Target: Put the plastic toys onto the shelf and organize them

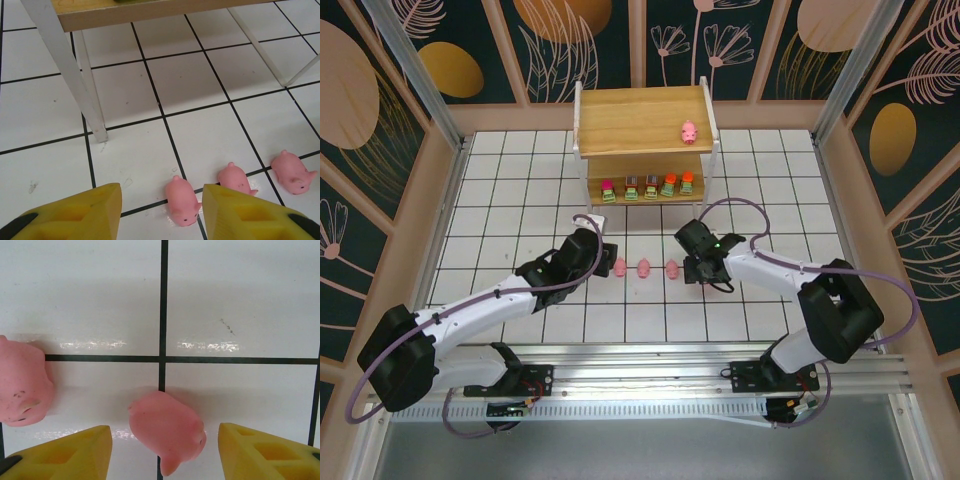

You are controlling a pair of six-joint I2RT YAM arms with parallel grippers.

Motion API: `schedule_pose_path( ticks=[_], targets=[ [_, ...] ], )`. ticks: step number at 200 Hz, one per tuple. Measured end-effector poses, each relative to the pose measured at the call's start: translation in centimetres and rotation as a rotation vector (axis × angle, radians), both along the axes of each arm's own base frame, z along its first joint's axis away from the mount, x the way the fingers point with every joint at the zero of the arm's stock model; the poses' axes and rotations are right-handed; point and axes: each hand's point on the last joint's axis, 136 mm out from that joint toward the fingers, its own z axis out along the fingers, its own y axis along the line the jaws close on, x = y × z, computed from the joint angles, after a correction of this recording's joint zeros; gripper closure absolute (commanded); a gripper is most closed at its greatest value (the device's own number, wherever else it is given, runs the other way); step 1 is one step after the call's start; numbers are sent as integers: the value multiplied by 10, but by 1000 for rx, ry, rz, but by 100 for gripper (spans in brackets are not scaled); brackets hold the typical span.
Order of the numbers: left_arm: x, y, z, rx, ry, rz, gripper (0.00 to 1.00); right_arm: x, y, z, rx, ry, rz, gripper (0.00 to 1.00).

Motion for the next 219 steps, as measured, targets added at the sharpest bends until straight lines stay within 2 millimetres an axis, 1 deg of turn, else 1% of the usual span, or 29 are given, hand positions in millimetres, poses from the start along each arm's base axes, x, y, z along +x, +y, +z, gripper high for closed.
schedule_pose_path(
  ticks=[51,80,149,162,194,219],
  targets=[
    [-2,1,-1,-4,1,-5,53,-7,0,-17,-18,56,24,31],
    [-5,4,-1,-6,-1,-4,53,-14,4,-22,12,86,32,30],
    [-6,6,-4,0,2,-5,53,-26,26,-21,72,105,75,31],
    [-6,6,-4,-1,1,-5,53,-26,25,-21,66,100,61,31],
    [-5,6,-3,-5,-3,-4,53,-21,14,-18,30,66,2,34],
    [-5,6,-3,-3,-4,-4,53,-16,9,-15,16,37,-25,39]
  ],
)
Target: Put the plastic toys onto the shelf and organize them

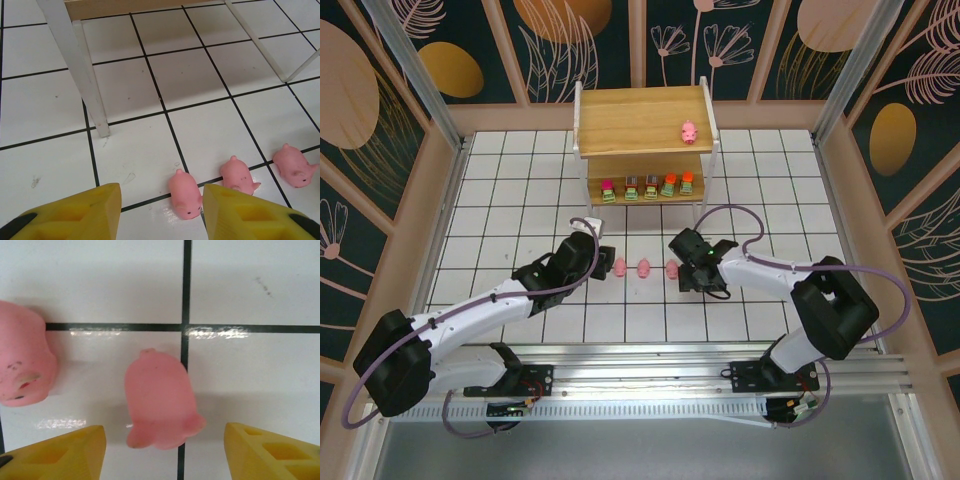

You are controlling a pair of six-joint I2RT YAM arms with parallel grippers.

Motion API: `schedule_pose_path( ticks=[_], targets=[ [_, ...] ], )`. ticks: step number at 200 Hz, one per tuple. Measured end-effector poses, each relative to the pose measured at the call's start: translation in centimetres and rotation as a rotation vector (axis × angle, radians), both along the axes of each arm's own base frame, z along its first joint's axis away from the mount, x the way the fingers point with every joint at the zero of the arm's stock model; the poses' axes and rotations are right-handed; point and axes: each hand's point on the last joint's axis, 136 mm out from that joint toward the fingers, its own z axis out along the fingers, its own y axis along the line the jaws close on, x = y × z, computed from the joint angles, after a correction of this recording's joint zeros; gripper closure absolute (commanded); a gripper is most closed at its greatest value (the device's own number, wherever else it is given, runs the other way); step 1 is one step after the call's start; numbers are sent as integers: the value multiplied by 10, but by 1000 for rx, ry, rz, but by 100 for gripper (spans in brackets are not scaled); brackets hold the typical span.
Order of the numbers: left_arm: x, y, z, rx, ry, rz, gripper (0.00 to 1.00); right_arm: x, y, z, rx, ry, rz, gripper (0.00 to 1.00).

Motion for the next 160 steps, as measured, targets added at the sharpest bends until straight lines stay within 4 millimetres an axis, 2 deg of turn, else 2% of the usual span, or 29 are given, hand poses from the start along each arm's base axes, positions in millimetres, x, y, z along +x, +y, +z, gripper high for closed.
schedule_pose_path(
  ticks=[87,160],
  targets=[
    [0,0,0,0,0,1,53,13,4,3,18,-56,-1,52],
    [-1,-3,-1,-10,8,-14,53,10,-2,-4,6,-48,-3,61]
  ],
)
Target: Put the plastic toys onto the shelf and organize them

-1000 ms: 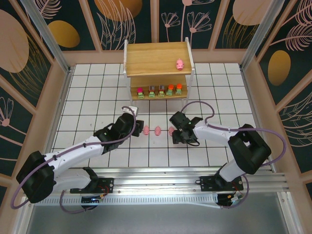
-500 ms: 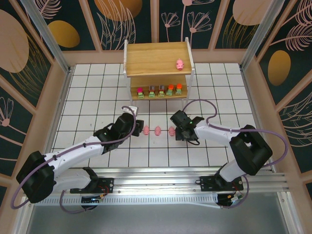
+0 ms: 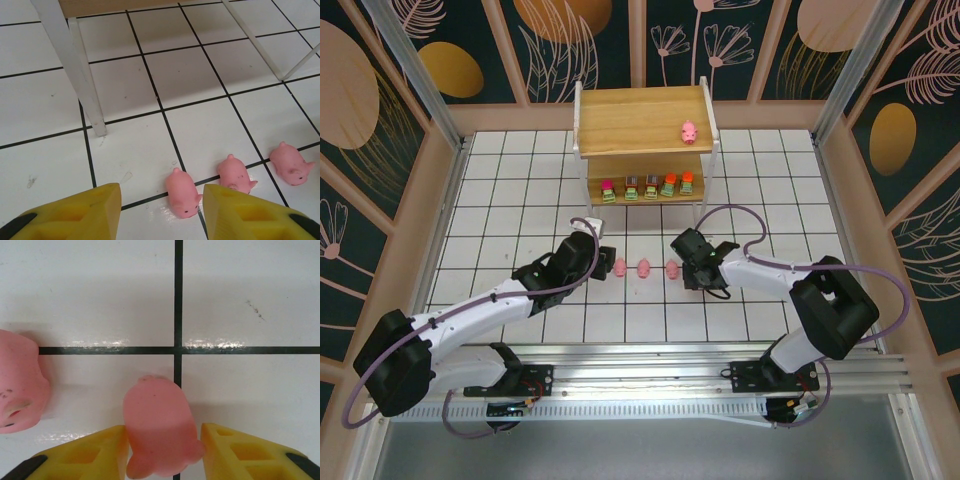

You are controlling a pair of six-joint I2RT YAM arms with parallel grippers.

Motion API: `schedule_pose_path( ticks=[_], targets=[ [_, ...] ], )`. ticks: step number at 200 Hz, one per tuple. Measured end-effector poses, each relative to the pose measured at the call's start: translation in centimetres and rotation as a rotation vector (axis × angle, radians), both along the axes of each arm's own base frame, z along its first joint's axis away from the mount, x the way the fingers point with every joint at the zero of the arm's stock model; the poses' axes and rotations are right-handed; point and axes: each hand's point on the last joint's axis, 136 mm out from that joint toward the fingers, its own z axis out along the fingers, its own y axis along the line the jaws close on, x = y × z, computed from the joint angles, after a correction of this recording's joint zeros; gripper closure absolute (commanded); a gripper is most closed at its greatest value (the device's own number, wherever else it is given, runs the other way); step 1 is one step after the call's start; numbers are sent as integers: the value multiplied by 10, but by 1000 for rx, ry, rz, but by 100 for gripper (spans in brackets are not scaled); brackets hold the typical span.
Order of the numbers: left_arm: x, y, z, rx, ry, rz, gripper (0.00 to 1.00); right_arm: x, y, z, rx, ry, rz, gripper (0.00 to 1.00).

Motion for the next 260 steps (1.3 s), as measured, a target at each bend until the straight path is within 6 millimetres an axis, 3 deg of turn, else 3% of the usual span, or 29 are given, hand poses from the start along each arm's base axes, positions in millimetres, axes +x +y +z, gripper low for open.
schedule_pose_path(
  ticks=[29,59,93,117,168,202,231,260],
  targets=[
    [0,-1,0,-5,1,-5,52,1,1,0,3,-5,5,69],
    [0,-1,-2,0,6,-6,52,1,1,3,3,-11,14,71],
    [-1,-3,-6,-1,14,-14,52,3,4,31,23,-76,23,71],
    [-2,-5,-8,-6,19,-27,51,10,14,70,54,-154,25,72],
    [0,-11,-4,-21,-5,-47,51,23,49,175,132,-330,49,73],
    [1,-8,-4,-12,-16,-43,51,27,60,240,179,-429,47,75],
    [1,-4,-8,2,-21,-28,50,40,65,298,214,-526,26,73],
    [3,-1,-7,12,-32,-9,50,61,76,341,211,-593,19,72]
  ],
)
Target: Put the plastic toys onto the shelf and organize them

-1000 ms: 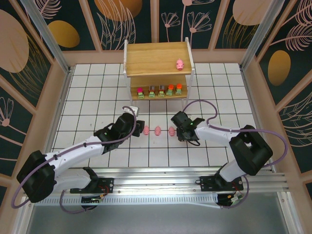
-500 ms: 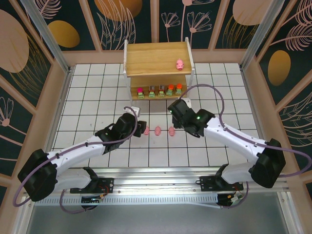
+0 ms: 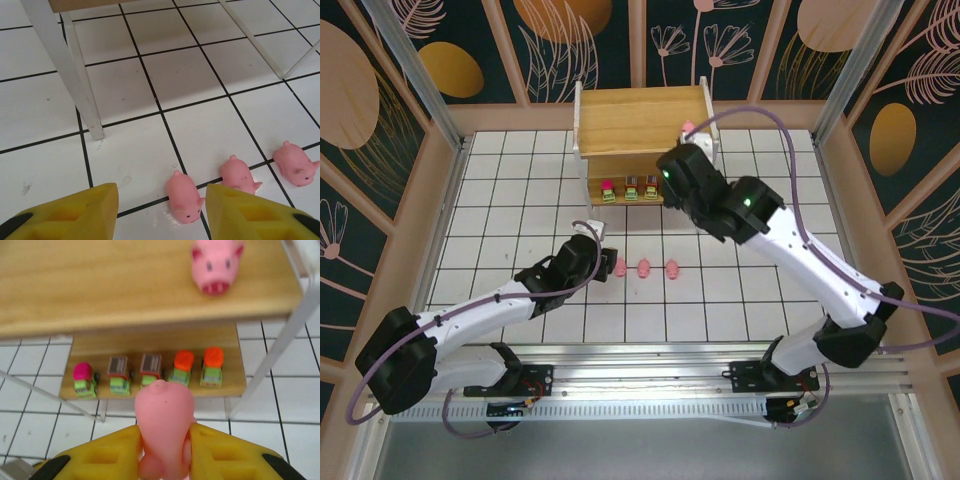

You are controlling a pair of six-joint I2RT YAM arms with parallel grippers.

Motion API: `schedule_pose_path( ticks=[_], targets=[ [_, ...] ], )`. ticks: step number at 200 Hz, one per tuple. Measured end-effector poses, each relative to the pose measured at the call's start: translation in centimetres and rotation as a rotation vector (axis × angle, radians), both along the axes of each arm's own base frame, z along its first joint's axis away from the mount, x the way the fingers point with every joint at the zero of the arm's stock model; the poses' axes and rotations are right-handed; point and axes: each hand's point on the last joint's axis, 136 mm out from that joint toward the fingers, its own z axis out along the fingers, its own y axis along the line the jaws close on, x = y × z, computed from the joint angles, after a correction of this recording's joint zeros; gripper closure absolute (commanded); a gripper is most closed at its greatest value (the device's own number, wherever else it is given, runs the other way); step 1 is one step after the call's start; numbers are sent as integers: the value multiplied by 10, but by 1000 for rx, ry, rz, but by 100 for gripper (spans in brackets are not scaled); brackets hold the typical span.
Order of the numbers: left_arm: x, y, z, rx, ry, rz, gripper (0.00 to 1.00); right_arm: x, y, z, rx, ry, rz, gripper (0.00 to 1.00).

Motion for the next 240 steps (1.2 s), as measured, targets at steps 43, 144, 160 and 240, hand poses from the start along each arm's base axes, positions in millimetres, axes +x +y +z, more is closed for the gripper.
schedule_pose_path(
  ticks=[43,144,160,240],
  targets=[
    [2,2,2,3,-14,16,50,43,5,29,-36,-38,-43,72],
    [3,4,3,9,-19,26,50,98,14,26,-59,-16,-35,73],
    [3,4,2,8,-20,26,50,97,17,24,-53,-5,-21,73],
    [1,7,-2,11,-17,27,49,92,25,0,-80,42,6,71]
  ],
)
